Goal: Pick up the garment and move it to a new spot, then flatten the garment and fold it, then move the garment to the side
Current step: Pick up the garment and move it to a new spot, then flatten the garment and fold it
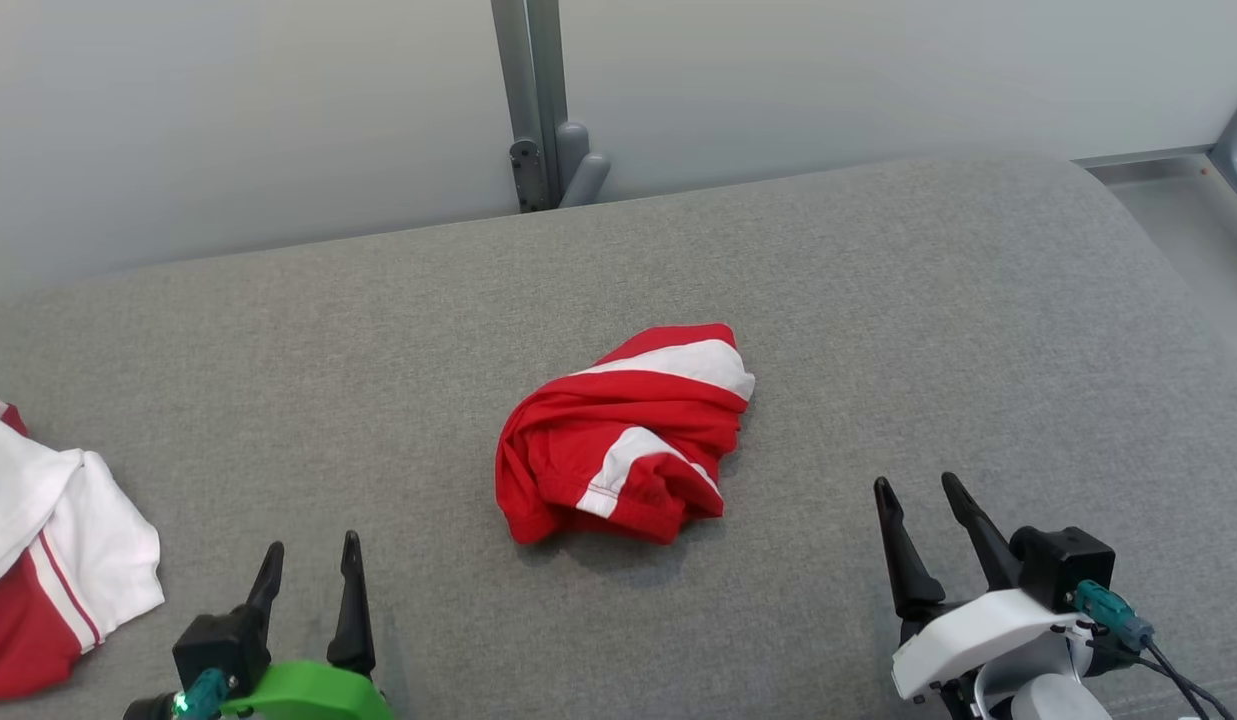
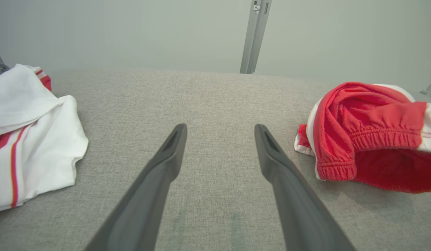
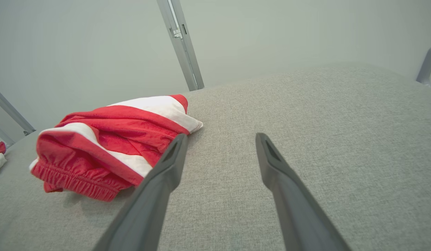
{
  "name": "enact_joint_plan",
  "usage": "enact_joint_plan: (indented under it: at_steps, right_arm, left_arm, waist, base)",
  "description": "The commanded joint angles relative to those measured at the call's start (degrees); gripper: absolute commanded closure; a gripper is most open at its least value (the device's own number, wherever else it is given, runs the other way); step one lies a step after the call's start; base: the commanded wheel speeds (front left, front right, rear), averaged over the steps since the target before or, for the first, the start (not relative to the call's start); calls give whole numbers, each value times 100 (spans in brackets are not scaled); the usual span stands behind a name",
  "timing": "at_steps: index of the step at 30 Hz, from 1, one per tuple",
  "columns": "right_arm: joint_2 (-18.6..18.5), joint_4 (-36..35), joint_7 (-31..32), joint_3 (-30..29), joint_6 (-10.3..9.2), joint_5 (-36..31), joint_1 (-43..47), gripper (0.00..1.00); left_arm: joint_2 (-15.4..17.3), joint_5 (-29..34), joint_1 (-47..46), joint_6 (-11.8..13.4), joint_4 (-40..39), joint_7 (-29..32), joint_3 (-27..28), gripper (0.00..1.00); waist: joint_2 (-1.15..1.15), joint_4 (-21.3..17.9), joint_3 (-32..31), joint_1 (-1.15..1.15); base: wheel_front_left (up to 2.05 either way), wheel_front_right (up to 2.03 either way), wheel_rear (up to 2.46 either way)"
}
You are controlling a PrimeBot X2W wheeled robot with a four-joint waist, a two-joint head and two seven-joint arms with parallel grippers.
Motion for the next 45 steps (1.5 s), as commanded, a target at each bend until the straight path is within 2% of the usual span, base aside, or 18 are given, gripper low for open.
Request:
enact_joint_plan:
  at_steps: [1,8,14,18,22,25,31,38,44,45]
  right_arm:
    - [-12,-36,-3,-22,-6,-64,89,0]
    - [-7,-118,-3,-111,-6,-124,236,0]
    - [-4,-86,-3,-71,-6,-118,233,0]
    - [-4,-61,-3,-17,-6,-82,165,0]
    - [-4,-29,-3,-1,-6,-85,134,0]
    - [-22,-14,-3,3,-7,-107,92,0]
    - [-70,-41,-3,1,-6,-121,-7,0]
    - [-90,-80,-3,3,-6,-119,-194,0]
    - [-103,-53,-3,6,-6,-157,-236,0]
    - [-99,-45,-3,10,-6,-156,-243,0]
  left_arm:
    - [-25,95,131,24,-51,1,57,0]
    - [-155,432,679,-63,-321,2,401,0]
    - [-188,378,809,-127,-334,2,301,0]
    - [-190,108,640,-323,-415,2,-201,0]
    - [-187,-566,410,-539,-503,2,-1136,0]
    - [-179,-1261,203,-575,-542,2,-1928,0]
    - [-174,-1719,-290,-581,-382,3,-2911,0]
    - [-179,-2045,-795,-583,-86,2,-2972,0]
    - [-173,-1979,-844,-581,-460,3,-2845,0]
    - [-180,-1992,-849,-581,-522,2,-2805,23]
  waist:
    - [0,50,-41,0]
    - [0,237,-125,0]
    - [0,344,-109,0]
    - [0,335,-29,0]
    - [0,273,86,0]
    - [0,195,176,0]
    - [0,55,414,0]
    - [0,-135,704,0]
    - [0,-169,807,0]
    - [0,-169,817,0]
  base:
    - [0,0,0]
    - [0,0,0]
    - [0,0,0]
    - [0,0,0]
    - [0,0,0]
    - [0,0,0]
    - [0,0,0]
    - [0,0,0]
    - [0,0,0]
    - [0,0,0]
